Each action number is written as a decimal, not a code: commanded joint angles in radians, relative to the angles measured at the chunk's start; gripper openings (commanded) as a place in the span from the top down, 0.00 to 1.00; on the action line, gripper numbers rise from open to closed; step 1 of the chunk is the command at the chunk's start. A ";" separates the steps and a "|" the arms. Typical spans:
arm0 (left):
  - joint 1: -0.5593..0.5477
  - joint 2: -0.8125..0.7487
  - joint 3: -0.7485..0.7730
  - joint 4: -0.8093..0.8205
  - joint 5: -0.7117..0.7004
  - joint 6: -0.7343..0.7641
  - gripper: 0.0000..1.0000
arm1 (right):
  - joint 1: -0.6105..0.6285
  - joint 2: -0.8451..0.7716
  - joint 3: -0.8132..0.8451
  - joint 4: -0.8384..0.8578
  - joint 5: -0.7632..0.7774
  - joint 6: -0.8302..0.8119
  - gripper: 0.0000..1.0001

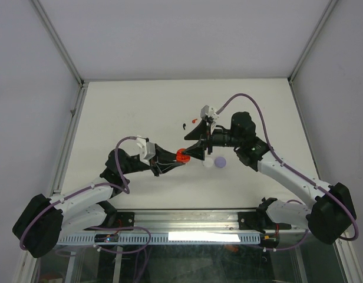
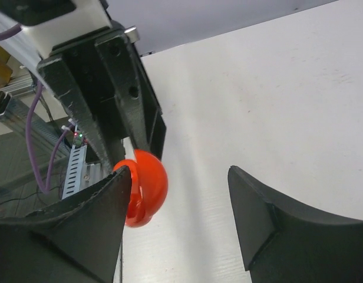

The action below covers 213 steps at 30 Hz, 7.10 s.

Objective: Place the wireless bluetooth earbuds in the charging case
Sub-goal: Open the charging case, then pick up the earbud from the center of the board, then place the earbud in the charging case.

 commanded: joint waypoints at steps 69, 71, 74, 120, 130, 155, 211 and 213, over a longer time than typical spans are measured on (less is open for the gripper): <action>-0.021 0.064 -0.054 -0.126 -0.433 -0.015 1.00 | -0.530 0.475 0.121 -0.584 0.616 0.126 0.32; -0.021 0.064 -0.054 -0.125 -0.431 -0.016 1.00 | -0.529 0.459 0.107 -0.606 0.605 0.129 0.32; -0.021 0.064 -0.054 -0.125 -0.428 -0.016 1.00 | -0.530 0.428 0.085 -0.626 0.585 0.139 0.34; -0.021 0.058 -0.053 -0.139 -0.422 -0.006 1.00 | -0.358 0.541 0.195 -0.676 0.924 0.128 0.69; -0.021 0.016 -0.083 -0.097 -0.442 -0.018 1.00 | -0.351 0.461 0.167 -0.675 0.857 0.146 0.85; -0.022 -0.031 -0.248 0.269 -0.526 0.032 1.00 | -0.111 0.056 0.074 -0.178 0.437 0.440 0.89; -0.022 -0.124 -0.321 0.373 -0.393 0.096 1.00 | 0.219 0.146 0.024 0.292 0.270 0.561 0.90; -0.021 -0.126 -0.322 0.377 -0.392 0.094 1.00 | 0.220 0.146 0.018 0.289 0.279 0.561 0.90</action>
